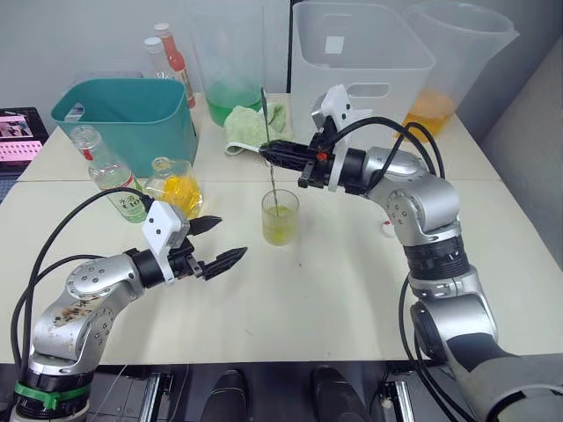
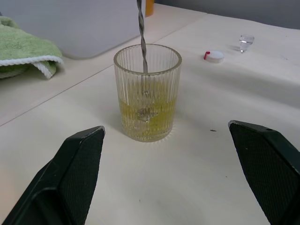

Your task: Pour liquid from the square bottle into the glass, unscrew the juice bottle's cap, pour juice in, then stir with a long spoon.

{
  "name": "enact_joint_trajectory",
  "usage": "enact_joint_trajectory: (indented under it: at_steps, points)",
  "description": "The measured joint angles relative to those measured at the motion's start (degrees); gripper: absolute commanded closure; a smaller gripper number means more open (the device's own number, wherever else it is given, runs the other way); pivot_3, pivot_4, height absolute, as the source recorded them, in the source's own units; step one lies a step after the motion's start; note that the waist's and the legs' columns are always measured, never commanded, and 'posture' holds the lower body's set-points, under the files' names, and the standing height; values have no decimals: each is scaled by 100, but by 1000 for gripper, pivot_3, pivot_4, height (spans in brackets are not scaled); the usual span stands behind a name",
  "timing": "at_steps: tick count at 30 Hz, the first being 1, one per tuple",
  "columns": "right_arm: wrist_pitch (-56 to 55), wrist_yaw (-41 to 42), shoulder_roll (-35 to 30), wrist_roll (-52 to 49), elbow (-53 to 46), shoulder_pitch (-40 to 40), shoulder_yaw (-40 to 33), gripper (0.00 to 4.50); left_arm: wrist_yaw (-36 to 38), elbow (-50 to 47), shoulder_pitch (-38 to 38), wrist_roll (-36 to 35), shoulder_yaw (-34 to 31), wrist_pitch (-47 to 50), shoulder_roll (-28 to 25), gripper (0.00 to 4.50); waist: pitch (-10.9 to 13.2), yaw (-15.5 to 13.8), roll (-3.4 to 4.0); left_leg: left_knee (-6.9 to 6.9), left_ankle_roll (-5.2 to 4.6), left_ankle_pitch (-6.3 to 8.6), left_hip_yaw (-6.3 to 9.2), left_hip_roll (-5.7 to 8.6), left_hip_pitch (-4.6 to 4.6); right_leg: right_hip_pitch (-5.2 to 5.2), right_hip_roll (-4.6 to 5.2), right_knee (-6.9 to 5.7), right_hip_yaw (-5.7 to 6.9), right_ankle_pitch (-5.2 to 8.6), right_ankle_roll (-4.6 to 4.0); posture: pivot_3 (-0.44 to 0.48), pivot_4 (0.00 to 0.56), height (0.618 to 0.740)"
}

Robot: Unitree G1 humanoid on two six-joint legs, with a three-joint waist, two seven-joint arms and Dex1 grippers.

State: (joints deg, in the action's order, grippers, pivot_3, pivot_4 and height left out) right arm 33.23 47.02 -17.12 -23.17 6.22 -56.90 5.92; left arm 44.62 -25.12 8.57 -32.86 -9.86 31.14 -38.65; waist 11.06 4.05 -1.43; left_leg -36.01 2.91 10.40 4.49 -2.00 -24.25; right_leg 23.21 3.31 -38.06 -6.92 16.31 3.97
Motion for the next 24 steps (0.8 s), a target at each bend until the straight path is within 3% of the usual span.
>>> enact_joint_trajectory:
  at_steps: [14, 24]
  points:
    - [-28, 345, -448, 176, -302, -34, 153, 4500, 98, 38, 19, 4, 32, -16, -1, 15, 0, -4, 0, 0, 0, 0, 0, 0, 0, -1, 1, 0, 1, 0, 0, 0, 150, 740]
    - [715, 258, -125, -555, -736, 145, -150, 4500, 119, 86, 19, 113, 83, -29, -1, 15, 0, -3, 0, 0, 0, 0, 1, -1, 1, -1, 0, -1, 1, -1, -1, 0, 150, 740]
